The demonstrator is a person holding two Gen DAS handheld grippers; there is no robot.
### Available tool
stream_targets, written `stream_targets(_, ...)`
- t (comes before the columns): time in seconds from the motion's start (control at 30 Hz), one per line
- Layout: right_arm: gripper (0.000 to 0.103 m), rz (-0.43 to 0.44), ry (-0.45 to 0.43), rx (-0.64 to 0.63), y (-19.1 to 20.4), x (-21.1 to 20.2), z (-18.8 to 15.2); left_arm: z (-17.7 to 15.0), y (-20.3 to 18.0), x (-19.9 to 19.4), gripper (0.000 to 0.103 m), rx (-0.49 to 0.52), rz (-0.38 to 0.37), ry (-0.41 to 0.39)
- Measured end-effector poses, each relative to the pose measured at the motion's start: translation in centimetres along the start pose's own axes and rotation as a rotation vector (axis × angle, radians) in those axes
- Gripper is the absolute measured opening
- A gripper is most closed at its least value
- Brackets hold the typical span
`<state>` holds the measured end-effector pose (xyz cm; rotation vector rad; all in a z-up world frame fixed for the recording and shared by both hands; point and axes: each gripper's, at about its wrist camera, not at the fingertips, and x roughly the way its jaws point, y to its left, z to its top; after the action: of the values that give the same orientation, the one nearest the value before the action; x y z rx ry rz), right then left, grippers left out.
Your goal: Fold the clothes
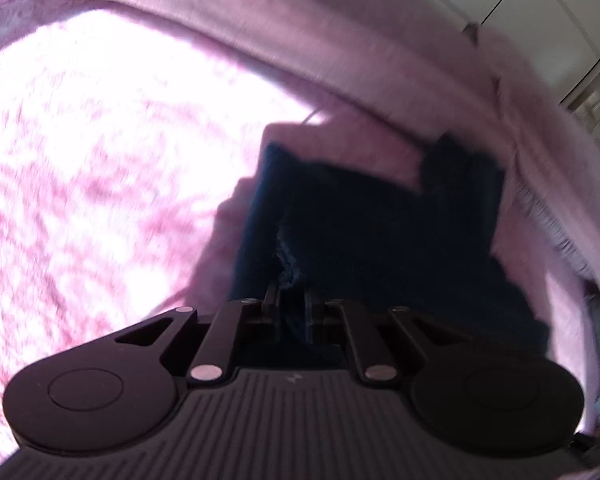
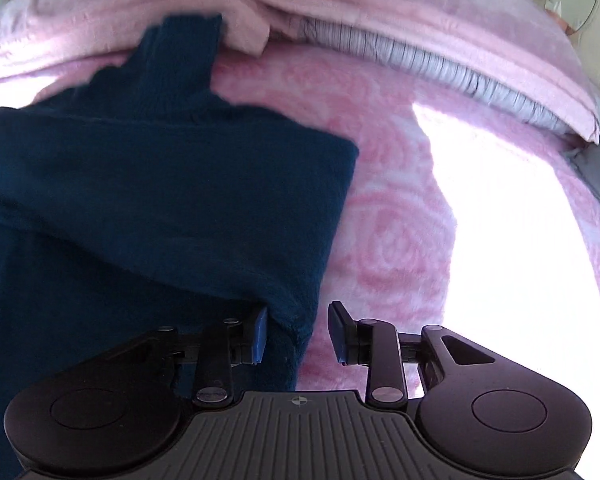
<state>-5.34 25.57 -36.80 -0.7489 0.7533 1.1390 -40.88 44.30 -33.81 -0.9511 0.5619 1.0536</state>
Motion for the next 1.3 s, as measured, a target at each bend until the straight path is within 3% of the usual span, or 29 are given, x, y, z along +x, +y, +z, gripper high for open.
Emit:
stream_targets(0.23, 0.032, 0.028, 0.053, -0.010, -1.0, -1.8, 0.9, 0.7, -1.8, -2.4, 0.010, 0.089, 0.036, -0.062)
stream_targets(0.4, 0.033, 0.112, -0.029, 0.109, -2.8, -4.8, 2.8, 1.4, -3.3, -3.9, 0.010, 0.154, 0.069, -0.077)
stream_targets(0.53, 0.033, 0.206, -0.036, 0.193, -2.9, -2.5, 4.3, -0.1, -5.6, 1.2, 0.016, 0.272, 0.053, 0.051)
stream_targets(0.6, 0.033, 0.228, -0.007, 0.212, -2.6, -0.1, 4.7, -0.7, -6.5, 3.4, 0.011, 0.316, 0.045, 0.106)
stream_targets(0.7, 0.033, 0.244, 0.032, 0.184, -2.9, 1.5, 5.3, -0.4, -5.5, 3.5, 0.006, 0.280, 0.037, 0.126)
stream_targets(0.8, 0.033, 0.264, 0.051, 0.135, -3.6, 0.8, 7.4, 1.6, -6.0, 3.1, 0.007, 0.285, 0.018, 0.117)
stream_targets(0.87, 0.033, 0.314, 0.029, 0.153, -4.6, 1.2, 9.0, 3.5, -6.7, 3.8, 0.017, 0.306, -0.006, 0.101)
stream_targets(1.07, 0.035, 0.435, 0.090, 0.202, -6.0, 8.1, 16.5, 10.2, -10.5, 11.5, 0.030, 0.270, -0.157, 0.166)
stream_targets(1.1, 0.037, 0.471, 0.080, 0.230, -5.9, 9.2, 18.1, 11.1, -11.4, 12.9, 0.030, 0.269, -0.180, 0.176)
stream_targets(1.17, 0.057, 0.539, 0.039, 0.292, -5.7, 10.8, 20.8, 13.0, -13.3, 15.8, 0.036, 0.268, -0.225, 0.197)
stream_targets(1.3, 0.061, 0.588, -0.036, 0.293, -4.0, 13.1, 25.5, 15.0, -15.9, 20.8, 0.041, 0.265, -0.243, 0.224)
